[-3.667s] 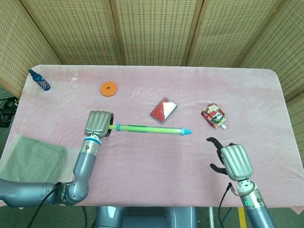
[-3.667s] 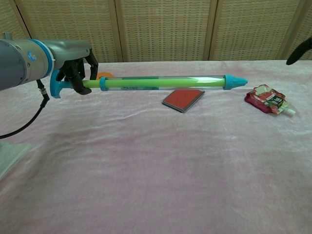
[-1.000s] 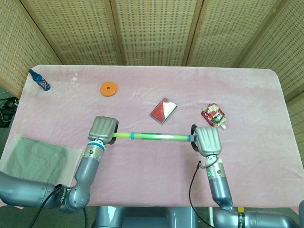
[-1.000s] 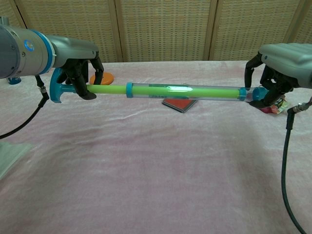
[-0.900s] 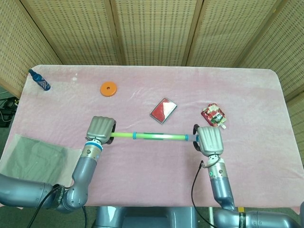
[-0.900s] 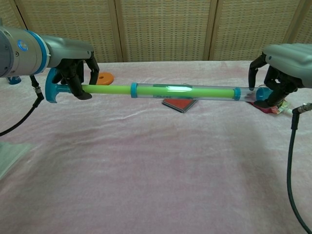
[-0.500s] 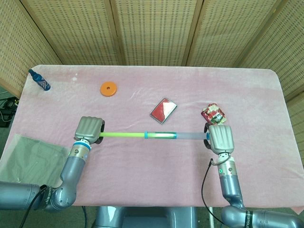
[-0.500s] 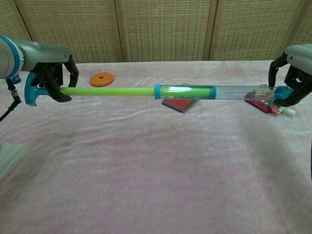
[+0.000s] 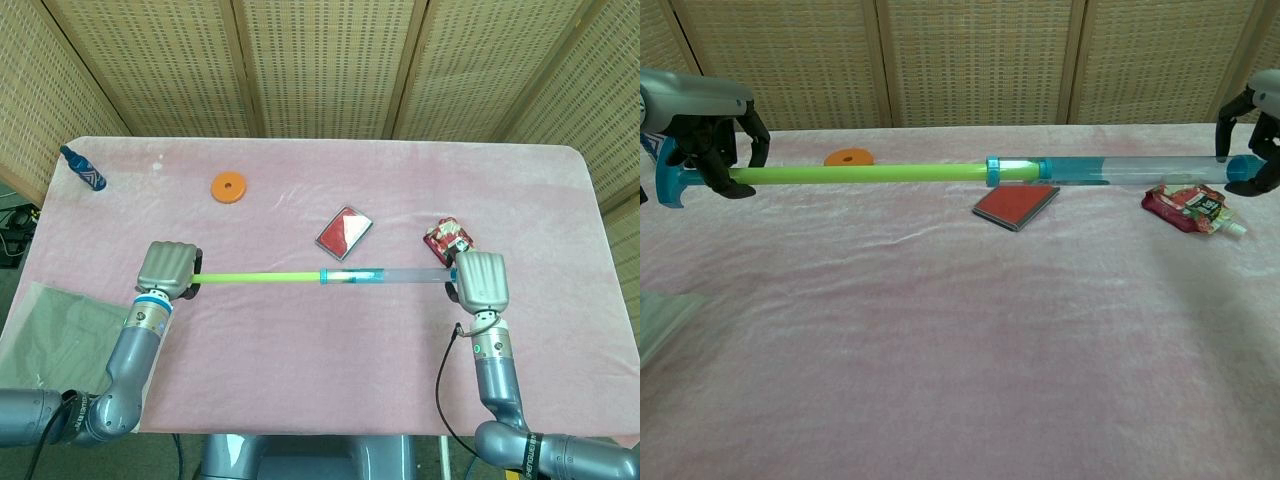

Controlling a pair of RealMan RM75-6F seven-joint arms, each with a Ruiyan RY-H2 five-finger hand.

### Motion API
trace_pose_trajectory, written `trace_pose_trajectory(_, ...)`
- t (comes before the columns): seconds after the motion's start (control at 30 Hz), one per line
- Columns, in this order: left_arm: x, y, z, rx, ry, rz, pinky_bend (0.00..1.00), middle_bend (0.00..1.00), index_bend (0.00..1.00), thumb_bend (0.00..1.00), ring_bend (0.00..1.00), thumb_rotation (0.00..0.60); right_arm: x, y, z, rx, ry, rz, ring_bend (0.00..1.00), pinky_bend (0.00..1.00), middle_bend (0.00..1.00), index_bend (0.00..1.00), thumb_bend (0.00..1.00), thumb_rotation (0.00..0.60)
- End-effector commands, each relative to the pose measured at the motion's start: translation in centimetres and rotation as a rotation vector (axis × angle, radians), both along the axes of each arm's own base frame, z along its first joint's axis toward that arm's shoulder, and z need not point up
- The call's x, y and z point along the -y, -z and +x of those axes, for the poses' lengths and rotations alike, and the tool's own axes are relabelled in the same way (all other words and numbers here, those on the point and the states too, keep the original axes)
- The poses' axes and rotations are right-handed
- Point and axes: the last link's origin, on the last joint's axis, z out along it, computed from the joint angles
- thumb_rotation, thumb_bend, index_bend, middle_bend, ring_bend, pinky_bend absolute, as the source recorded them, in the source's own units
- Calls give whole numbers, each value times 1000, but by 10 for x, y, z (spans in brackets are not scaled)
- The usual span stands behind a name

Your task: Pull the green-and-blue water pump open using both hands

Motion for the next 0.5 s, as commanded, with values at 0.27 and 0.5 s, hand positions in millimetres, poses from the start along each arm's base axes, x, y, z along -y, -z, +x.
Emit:
trace_pose_trajectory(0.27,3,-3,-16,5,-28,-11,695,849,707,580,732,600,4,-12,-15,-12,28,-27,969,718,1000,744,477,600)
trace_pose_trajectory(0.5,3,-10,-15,14,-21,0,695,849,707,581,732,600,5,-20,-19,-24,38,-41,969,718,1000,744,477,600)
